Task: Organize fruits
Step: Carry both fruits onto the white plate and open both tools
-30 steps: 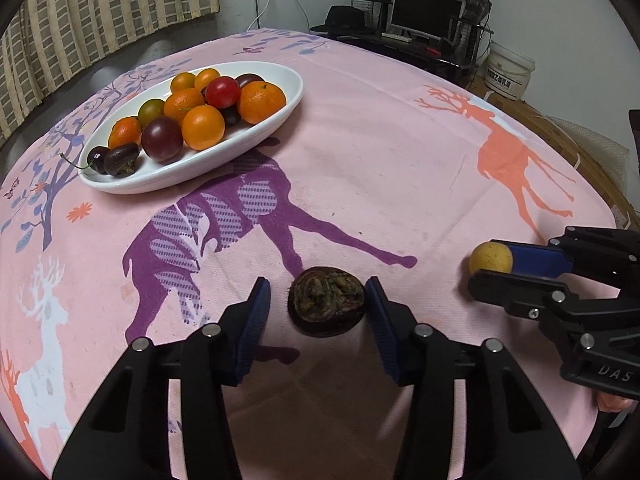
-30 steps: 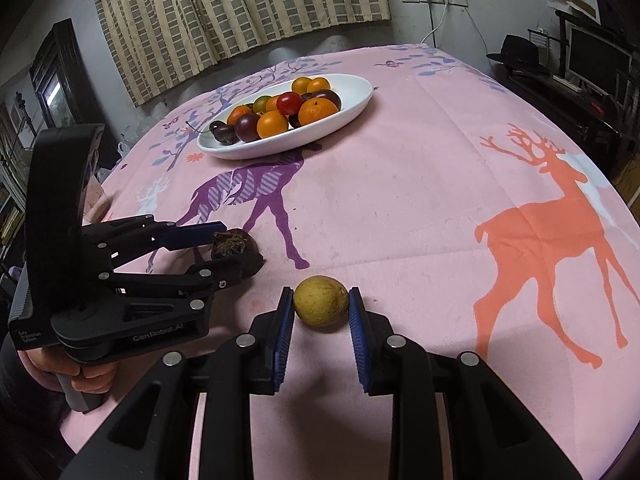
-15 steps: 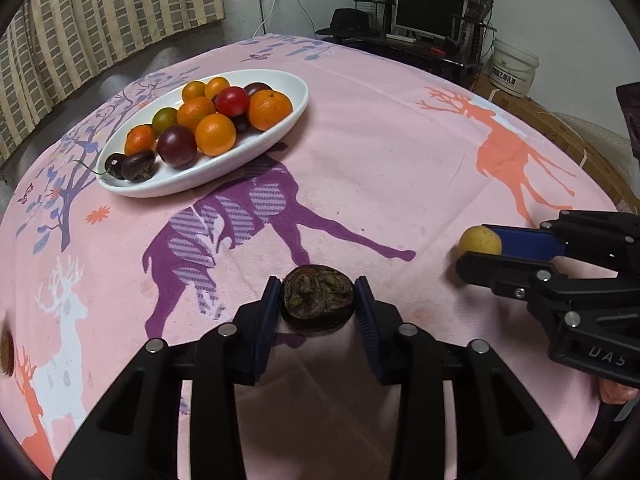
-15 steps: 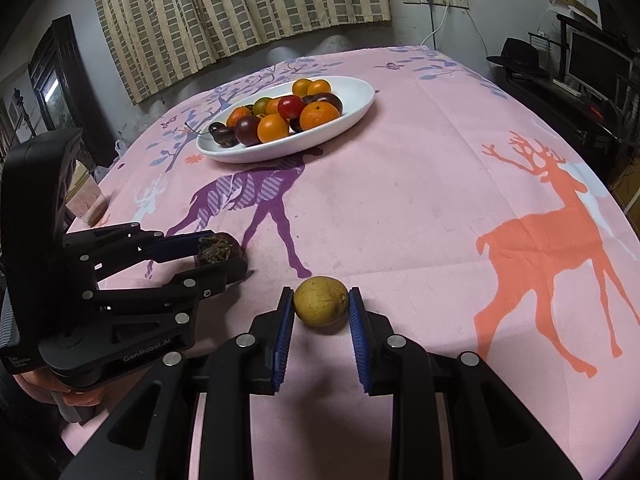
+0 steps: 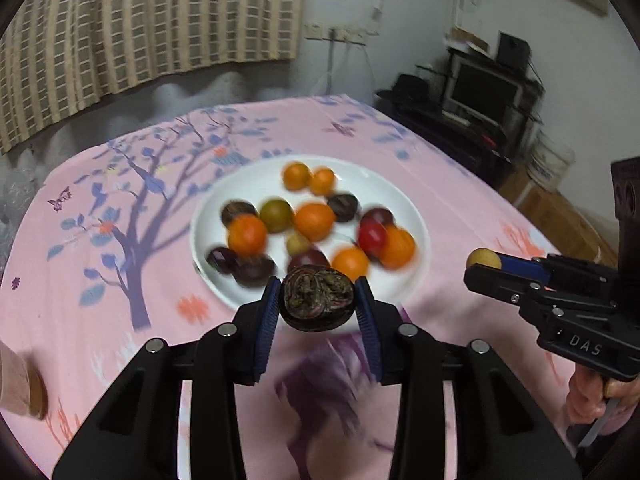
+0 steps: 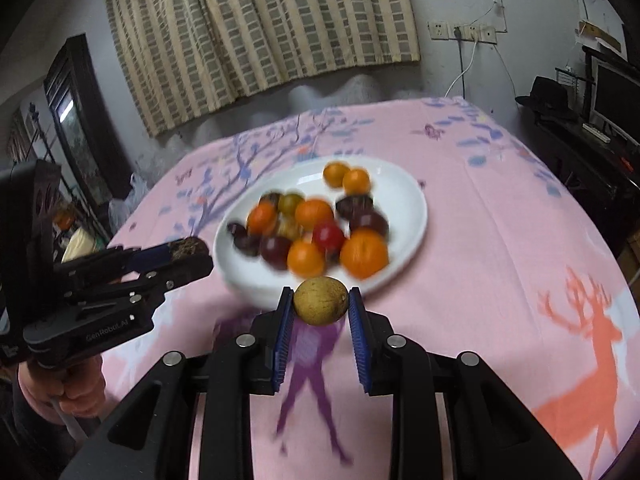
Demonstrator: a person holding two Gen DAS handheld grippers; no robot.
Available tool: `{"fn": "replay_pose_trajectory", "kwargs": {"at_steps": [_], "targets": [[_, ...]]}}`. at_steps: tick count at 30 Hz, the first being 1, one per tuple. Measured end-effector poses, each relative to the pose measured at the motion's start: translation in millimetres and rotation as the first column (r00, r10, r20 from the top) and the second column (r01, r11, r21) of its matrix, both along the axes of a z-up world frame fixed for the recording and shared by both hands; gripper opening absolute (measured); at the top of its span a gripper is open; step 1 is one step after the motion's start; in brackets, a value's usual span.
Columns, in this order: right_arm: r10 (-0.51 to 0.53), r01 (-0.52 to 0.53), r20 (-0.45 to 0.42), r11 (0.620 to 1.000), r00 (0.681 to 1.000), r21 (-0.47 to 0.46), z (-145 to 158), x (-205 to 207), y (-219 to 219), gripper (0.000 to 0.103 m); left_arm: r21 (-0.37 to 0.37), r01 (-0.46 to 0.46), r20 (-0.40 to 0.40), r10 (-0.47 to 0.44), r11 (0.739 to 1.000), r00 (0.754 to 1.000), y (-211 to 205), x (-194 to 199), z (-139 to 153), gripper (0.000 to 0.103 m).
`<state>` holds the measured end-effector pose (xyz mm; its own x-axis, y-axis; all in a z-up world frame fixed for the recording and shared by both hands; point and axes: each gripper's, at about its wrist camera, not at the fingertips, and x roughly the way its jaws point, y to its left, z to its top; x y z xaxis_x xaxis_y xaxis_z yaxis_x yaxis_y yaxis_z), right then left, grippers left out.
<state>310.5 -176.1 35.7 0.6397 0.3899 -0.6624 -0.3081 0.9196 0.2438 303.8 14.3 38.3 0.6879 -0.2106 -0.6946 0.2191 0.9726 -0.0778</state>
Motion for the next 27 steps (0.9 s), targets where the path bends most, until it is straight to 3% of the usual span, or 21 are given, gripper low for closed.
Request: {"fn": "replay_pose_trajectory", "kwargs": {"at_steps": [5, 10, 15, 24, 26, 27], "targets": [[-0.023, 0.023, -0.001, 1.0, 1.0, 0.006, -1.0, 67.3, 14.2, 0.028, -0.022, -0.076, 0.009, 0.076, 0.997, 0.997, 9.5, 67.2, -0.3, 0.037], [-0.034, 0.033, -0.048, 0.999, 0.998, -0.032, -22.0, 121.8, 29.2, 0.028, 0.001, -0.099, -0.021, 0.099, 0.995, 0.995, 5.7, 117.3, -13.3, 0.037], [-0.027, 0.023, -0.078, 0.999, 0.997, -0.046, -37.9, 145.2, 34.6, 0.028, 0.021, -0.109, -0.061, 0.11, 0.994, 0.992, 5.9, 145.4, -32.0, 0.037], [-0.009, 0.003, -0.098, 0.998, 0.995, -0.068, -48.8, 152.7, 46.2, 0.03, 0.032, -0.153, -0.103, 0.156, 0.988, 0.982, 11.1, 156.8, -51.4, 0.038], [-0.024, 0.018, -0.093, 0.998, 0.995, -0.063, -43.9, 150.9, 45.0, 0.044, 0.041, -0.176, -0.097, 0.179, 0.984, 0.979, 11.1, 155.3, -48.0, 0.048], [-0.025, 0.02, -0.089, 0.998, 0.996, -0.06, -39.9, 148.2, 43.8, 0.045, 0.052, -0.19, -0.089, 0.194, 0.98, 0.977, 11.5, 152.4, -43.2, 0.058]]}}
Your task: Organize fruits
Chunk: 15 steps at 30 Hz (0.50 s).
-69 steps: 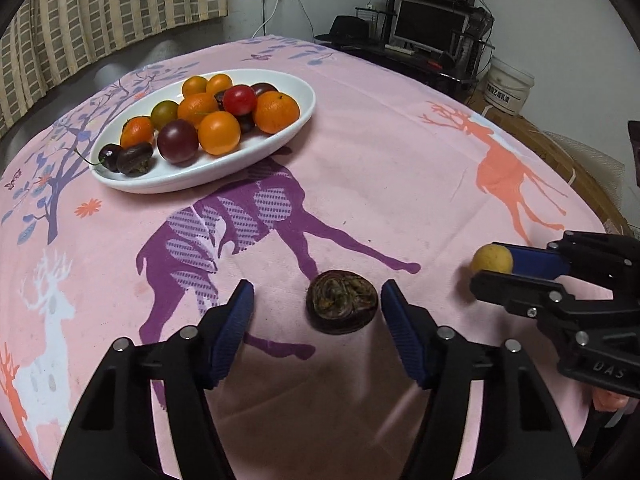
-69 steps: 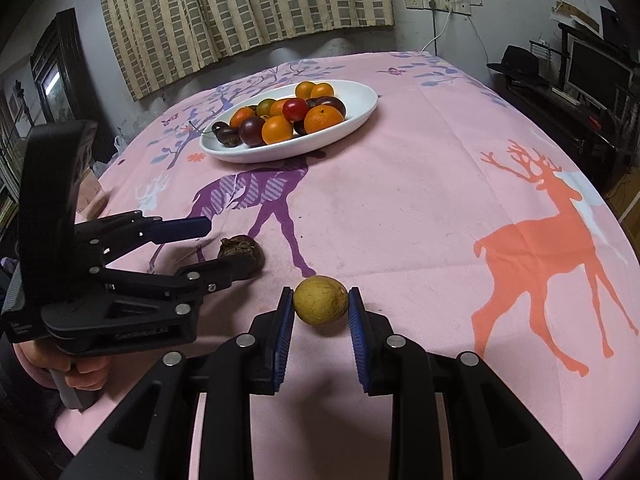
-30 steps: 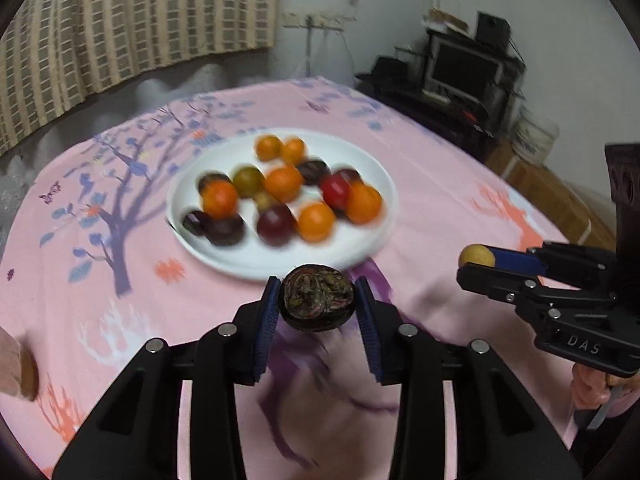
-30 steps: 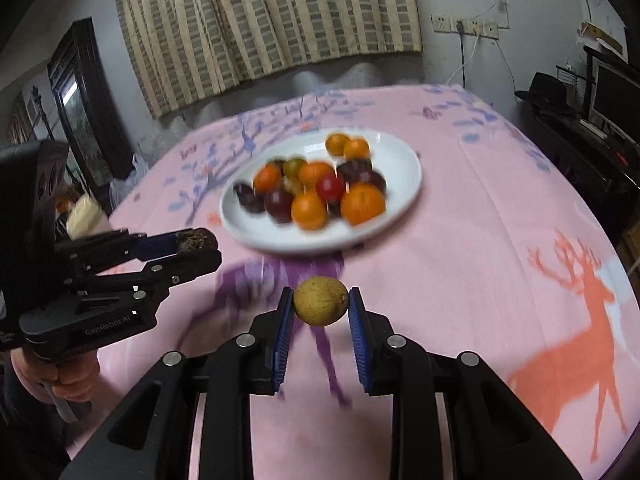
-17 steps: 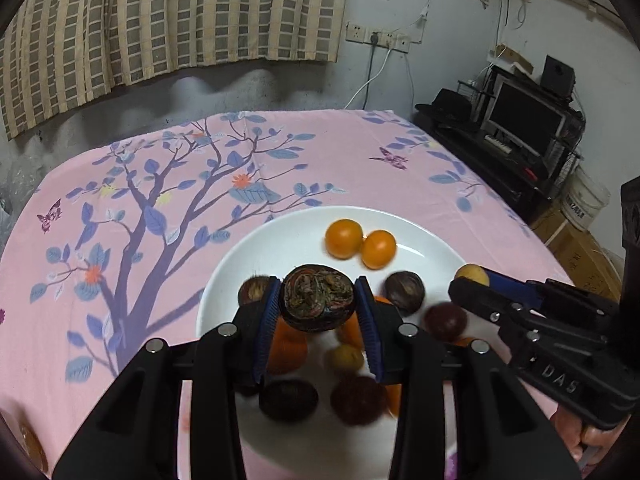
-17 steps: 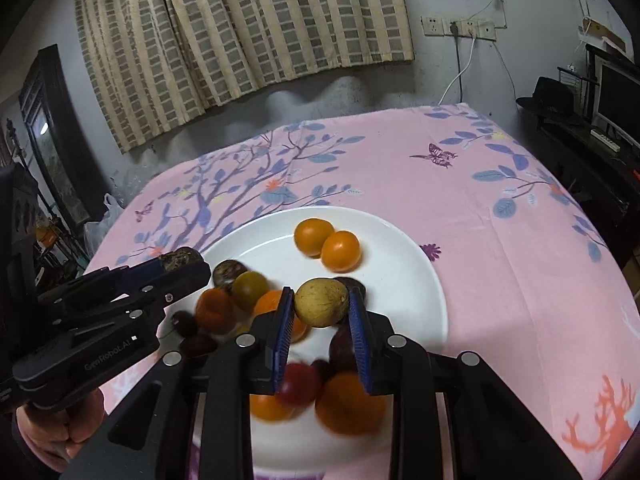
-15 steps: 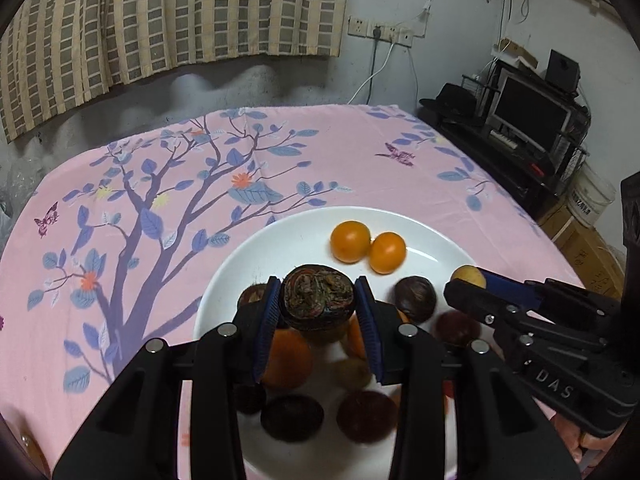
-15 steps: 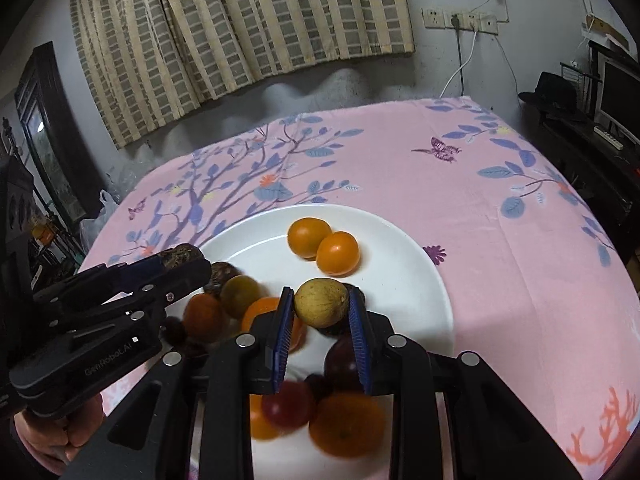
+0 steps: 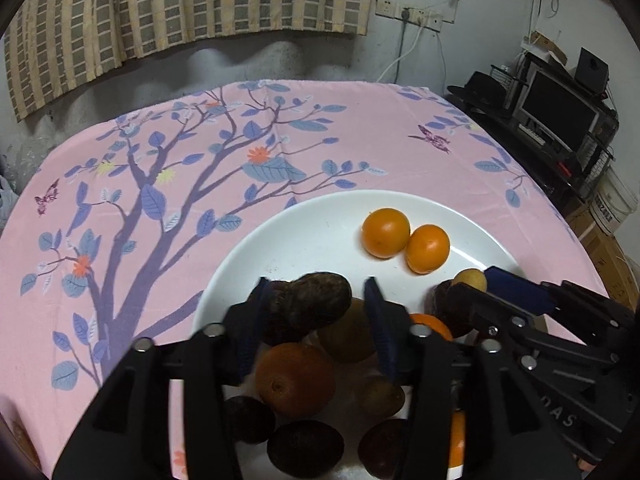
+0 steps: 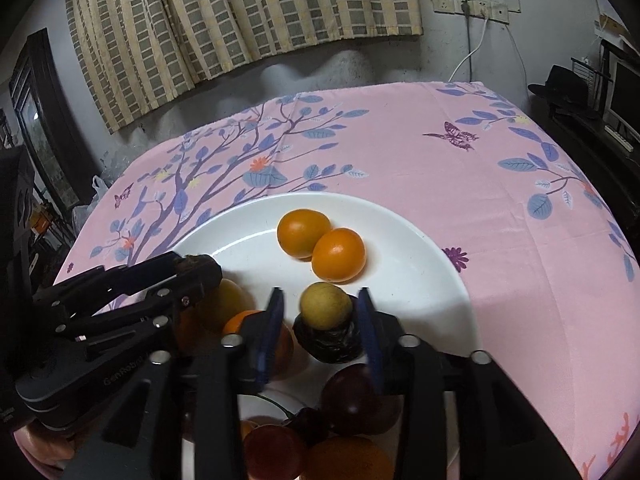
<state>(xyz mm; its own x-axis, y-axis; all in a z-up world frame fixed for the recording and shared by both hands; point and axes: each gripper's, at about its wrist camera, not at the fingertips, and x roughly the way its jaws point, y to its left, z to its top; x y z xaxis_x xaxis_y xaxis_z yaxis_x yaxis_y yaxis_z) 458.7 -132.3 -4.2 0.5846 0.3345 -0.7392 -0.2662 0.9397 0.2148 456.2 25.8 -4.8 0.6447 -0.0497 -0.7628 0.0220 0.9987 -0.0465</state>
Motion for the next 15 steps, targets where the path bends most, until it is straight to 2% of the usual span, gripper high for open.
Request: {"fn": "replay_pose_trajectory", "kwargs": {"at_steps": [1, 3, 5, 7, 11, 13, 15], "targets": [[0.001, -0.001, 0.007, 1.0, 1.0, 0.001, 4.8, -4.5, -1.1, 0.046, 0.019, -0.018, 0.01, 0.018, 1.0, 1.0, 0.2, -4.1, 5.4, 0.068], [0.006, -0.006, 0.049, 1.0, 0.999, 0.003, 21.5, -22.7, -5.1, 0.052, 0.054, -0.049, 0.056, 0.046, 0.997, 0.997, 1.4, -18.7, 23.0, 0.08], [0.012, -0.013, 0.095, 1.0, 0.995, 0.004, 36.4, -43.6, -8.5, 0.066, 0.056, -0.059, 0.095, 0.054, 0.997, 0.994, 4.5, -35.2, 41.3, 0.087], [0.028, -0.029, 0.123, 1.0, 0.992, 0.002, 47.0, -62.5, -10.9, 0.073, 0.042, -0.067, 0.129, 0.062, 0.997, 0.99, 8.2, -59.1, 60.1, 0.094], [0.054, -0.052, 0.181, 0.999, 0.982, -0.011, 60.3, -117.1, -20.7, 0.094, 0.052, -0.053, 0.175, 0.043, 0.997, 0.984, 10.4, -106.6, 77.7, 0.098], [0.054, -0.05, 0.205, 0.998, 0.977, -0.025, 59.7, -141.4, -27.5, 0.099, 0.038, -0.047, 0.174, 0.04, 0.998, 0.984, 14.7, -134.6, 77.3, 0.098], [0.052, -0.042, 0.22, 0.998, 0.974, -0.051, 55.3, -160.5, -33.1, 0.099, 0.011, -0.041, 0.163, 0.039, 0.999, 0.986, 20.4, -161.0, 71.6, 0.098]]}}
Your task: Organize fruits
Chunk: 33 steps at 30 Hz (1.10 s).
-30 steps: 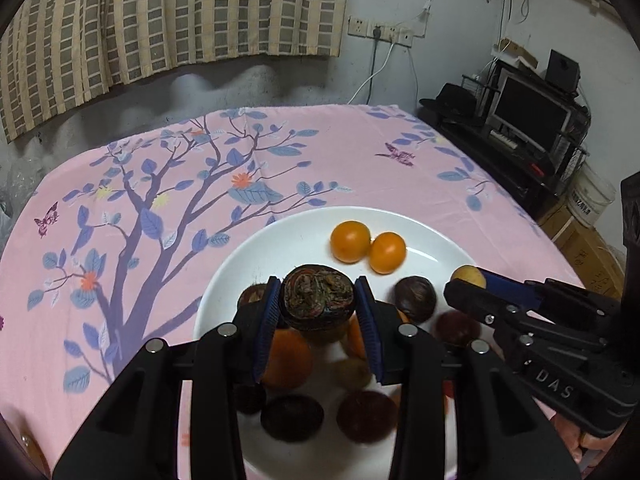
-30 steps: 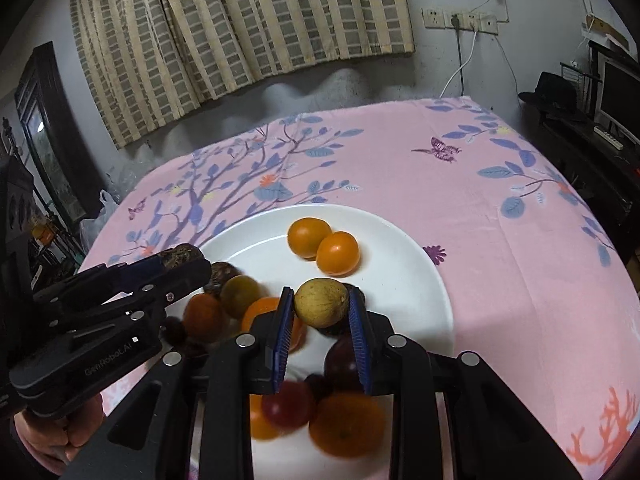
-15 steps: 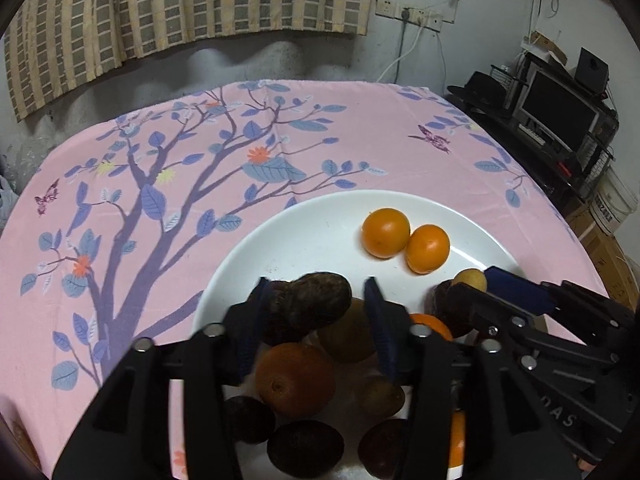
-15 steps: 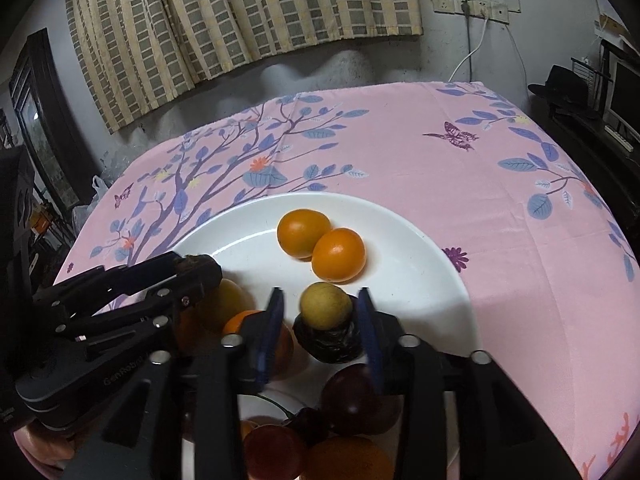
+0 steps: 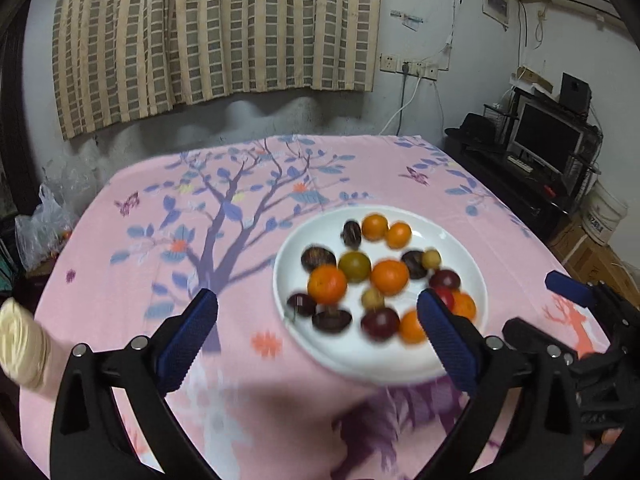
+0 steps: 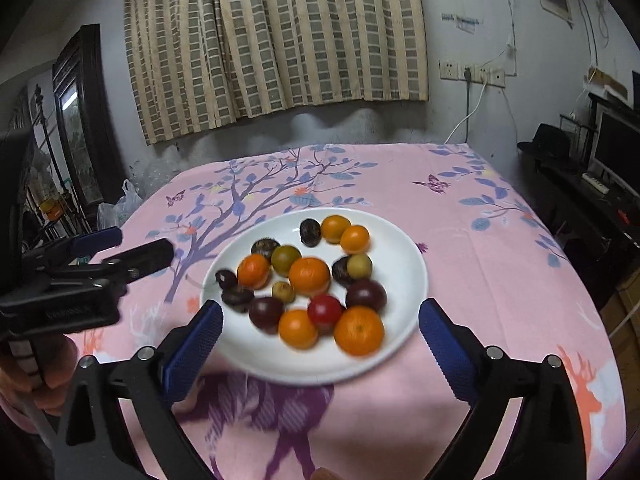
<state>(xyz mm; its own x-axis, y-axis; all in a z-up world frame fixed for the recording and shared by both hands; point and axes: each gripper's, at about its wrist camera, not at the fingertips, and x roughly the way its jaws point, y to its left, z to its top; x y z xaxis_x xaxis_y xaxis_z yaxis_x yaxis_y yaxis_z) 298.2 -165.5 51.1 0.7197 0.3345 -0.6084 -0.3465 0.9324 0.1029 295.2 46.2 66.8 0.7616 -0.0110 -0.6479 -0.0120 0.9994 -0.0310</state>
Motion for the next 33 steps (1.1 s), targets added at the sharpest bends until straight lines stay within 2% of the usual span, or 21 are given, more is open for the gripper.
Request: {"fn": "replay_pose_trajectory", "kwargs": {"at_steps": [2, 5, 8, 12, 19, 23, 33], "targets": [[-0.005, 0.005, 0.011, 1.0, 1.0, -0.03, -10.5, -21.8, -7.1, 0.099, -0.005, -0.005, -0.008, 0.005, 1.0, 1.0, 5.4, -28.6, -9.1, 0.098], [-0.005, 0.004, -0.014, 1.0, 1.0, -0.025, -27.8, -40.6, -17.2, 0.099, 0.012, -0.03, -0.018, 0.03, 0.999, 0.999, 12.6, -61.1, -24.3, 0.098], [-0.03, 0.027, -0.067, 0.998, 0.997, -0.05, -46.8, -48.8, -23.7, 0.099, 0.031, -0.046, -0.025, 0.047, 0.998, 0.999, 17.8, -81.9, -37.7, 0.098], [-0.045, 0.038, -0.079, 0.995, 0.996, -0.089, -64.1, -61.9, -25.2, 0.099, 0.061, -0.059, -0.037, 0.061, 0.996, 0.997, 22.4, -99.2, -54.9, 0.098], [-0.054, 0.041, -0.093, 0.991, 0.994, -0.13, -68.6, -62.1, -21.0, 0.099, 0.028, -0.074, -0.07, 0.075, 0.997, 0.995, 29.4, -106.8, -69.0, 0.098], [-0.061, 0.046, -0.098, 0.988, 0.993, -0.148, -68.6, -59.8, -19.9, 0.099, 0.054, -0.064, -0.077, 0.068, 0.997, 0.995, 24.6, -108.4, -72.4, 0.098], [-0.057, 0.042, -0.096, 0.987, 0.994, -0.154, -67.7, -59.3, -19.3, 0.099, 0.056, -0.022, -0.107, 0.028, 0.998, 0.994, 16.8, -106.9, -78.5, 0.098]]}}
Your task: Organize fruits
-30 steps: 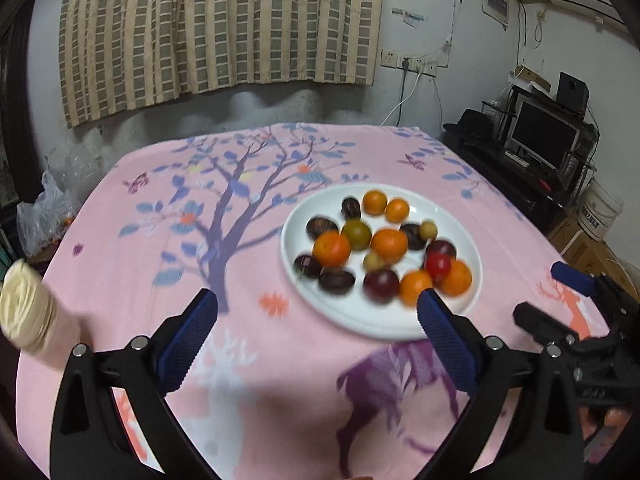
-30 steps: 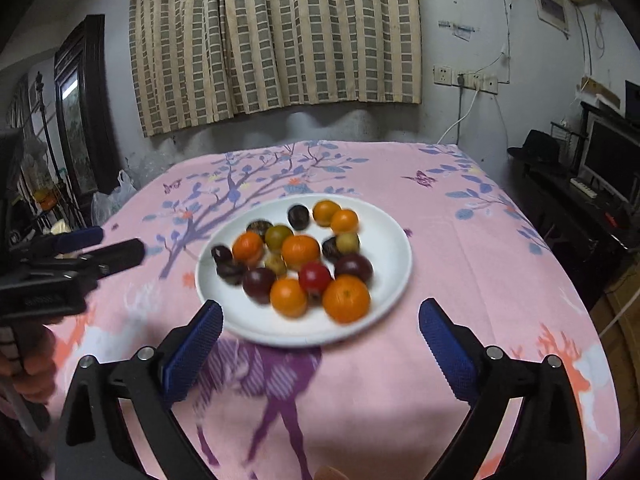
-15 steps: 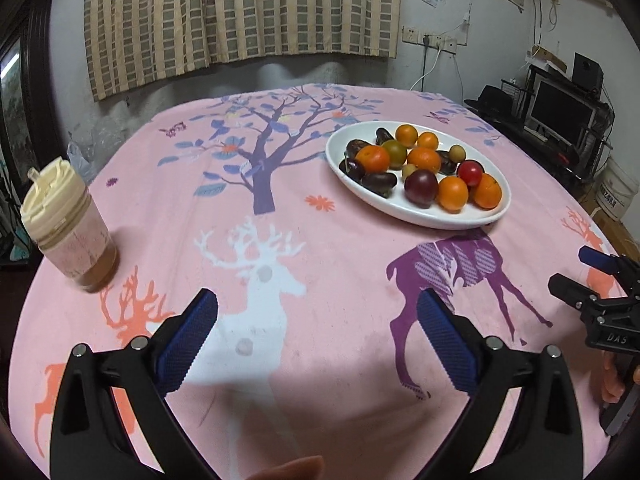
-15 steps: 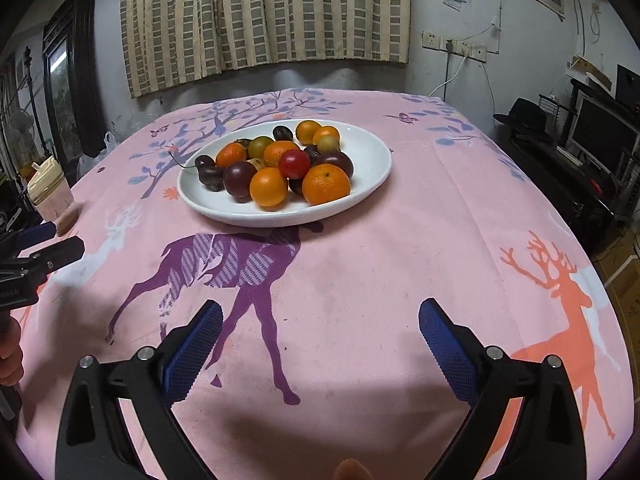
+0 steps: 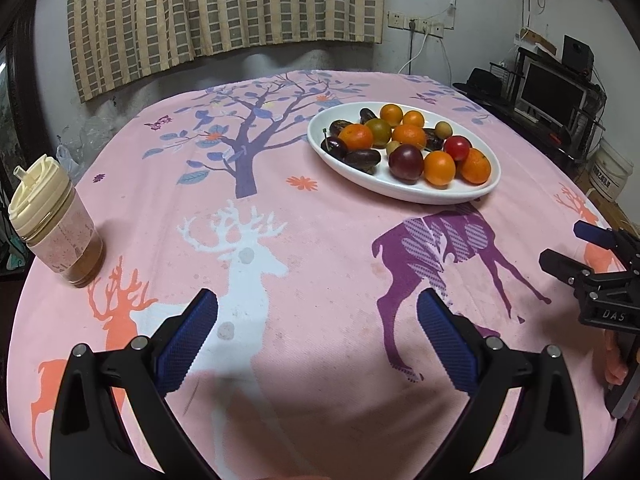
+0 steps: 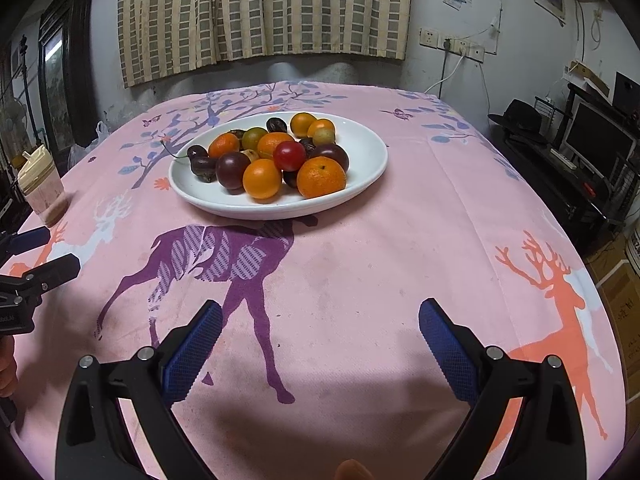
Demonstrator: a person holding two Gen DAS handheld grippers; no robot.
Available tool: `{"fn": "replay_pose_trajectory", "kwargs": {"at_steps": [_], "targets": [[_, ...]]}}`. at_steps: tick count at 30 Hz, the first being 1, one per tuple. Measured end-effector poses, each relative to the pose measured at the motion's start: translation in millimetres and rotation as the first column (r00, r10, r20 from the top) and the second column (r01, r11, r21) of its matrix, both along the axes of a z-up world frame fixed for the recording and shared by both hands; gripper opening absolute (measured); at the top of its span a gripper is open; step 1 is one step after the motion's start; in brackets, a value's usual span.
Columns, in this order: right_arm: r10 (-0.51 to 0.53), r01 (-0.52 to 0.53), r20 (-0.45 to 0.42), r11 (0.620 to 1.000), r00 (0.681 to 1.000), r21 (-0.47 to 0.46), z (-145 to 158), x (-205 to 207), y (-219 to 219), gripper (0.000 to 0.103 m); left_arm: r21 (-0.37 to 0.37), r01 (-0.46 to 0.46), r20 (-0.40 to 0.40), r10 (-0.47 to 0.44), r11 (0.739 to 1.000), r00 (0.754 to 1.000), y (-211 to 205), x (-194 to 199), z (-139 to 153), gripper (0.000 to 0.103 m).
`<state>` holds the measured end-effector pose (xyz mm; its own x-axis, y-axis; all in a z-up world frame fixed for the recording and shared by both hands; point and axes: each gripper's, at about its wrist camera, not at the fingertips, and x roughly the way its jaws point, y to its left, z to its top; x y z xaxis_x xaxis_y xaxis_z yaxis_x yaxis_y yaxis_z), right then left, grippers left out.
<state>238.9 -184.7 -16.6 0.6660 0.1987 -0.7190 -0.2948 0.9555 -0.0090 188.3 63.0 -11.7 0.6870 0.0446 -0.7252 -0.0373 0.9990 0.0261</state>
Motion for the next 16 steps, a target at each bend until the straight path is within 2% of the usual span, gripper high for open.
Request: {"fn": "replay_pose_trajectory", "kwargs": {"at_steps": [6, 16], "targets": [[0.0, 0.0, -0.002, 1.0, 1.0, -0.003, -0.1, 0.7, -0.3, 0.099, 0.048, -0.009, 0.039, 0.007, 0.999, 0.999, -4.1, -3.3, 4.1, 0.098], [0.0, 0.0, 0.0, 1.0, 1.0, -0.005, -0.3, 0.5, -0.2, 0.099, 0.034, -0.012, 0.03, 0.011, 0.999, 1.0, -1.7, -2.8, 4.3, 0.098]]}}
